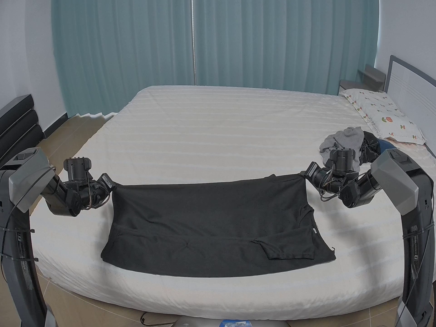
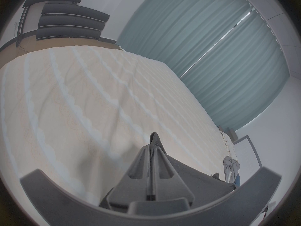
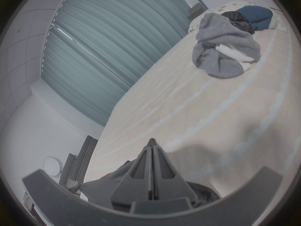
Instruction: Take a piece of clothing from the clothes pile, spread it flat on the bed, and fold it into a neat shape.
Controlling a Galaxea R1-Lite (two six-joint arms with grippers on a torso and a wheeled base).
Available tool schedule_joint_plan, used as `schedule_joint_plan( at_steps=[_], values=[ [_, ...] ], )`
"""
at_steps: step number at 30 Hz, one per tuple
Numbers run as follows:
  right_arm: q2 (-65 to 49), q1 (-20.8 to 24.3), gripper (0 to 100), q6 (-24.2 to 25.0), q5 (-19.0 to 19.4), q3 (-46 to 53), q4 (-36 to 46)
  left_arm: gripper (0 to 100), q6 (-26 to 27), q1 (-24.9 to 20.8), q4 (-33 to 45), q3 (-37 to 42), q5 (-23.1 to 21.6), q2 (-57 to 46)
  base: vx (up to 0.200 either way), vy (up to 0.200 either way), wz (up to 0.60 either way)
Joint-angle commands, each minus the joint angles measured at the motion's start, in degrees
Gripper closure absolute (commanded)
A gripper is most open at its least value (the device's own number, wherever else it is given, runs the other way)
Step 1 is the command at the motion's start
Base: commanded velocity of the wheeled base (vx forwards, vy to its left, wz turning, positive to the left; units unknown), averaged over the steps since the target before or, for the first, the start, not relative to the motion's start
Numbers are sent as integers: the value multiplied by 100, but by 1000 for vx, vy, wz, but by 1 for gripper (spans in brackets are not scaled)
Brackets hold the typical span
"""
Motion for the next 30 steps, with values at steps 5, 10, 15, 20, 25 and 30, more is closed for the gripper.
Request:
schedule_joint_plan(
  at_steps=[5,10,15,20,25,30],
  values=[
    [-421,-57,100,-244,262,667,163,100,474,-1,11,420,-59,-190,0,0,0],
    [-597,-57,100,-472,359,1071,163,100,738,25,-33,702,-67,-225,0,0,0],
    [-808,-57,100,-569,447,1405,136,100,747,51,-33,913,-67,-419,0,0,0],
    [-922,-57,100,-938,464,1827,119,100,870,95,-25,1273,-76,-674,0,0,0],
    [-887,-57,100,-1325,535,2178,110,100,1318,113,-33,1642,-67,-639,0,0,0],
    [-852,-49,100,-1677,535,2460,110,100,1459,104,-42,1915,-67,-612,0,0,0]
  ],
)
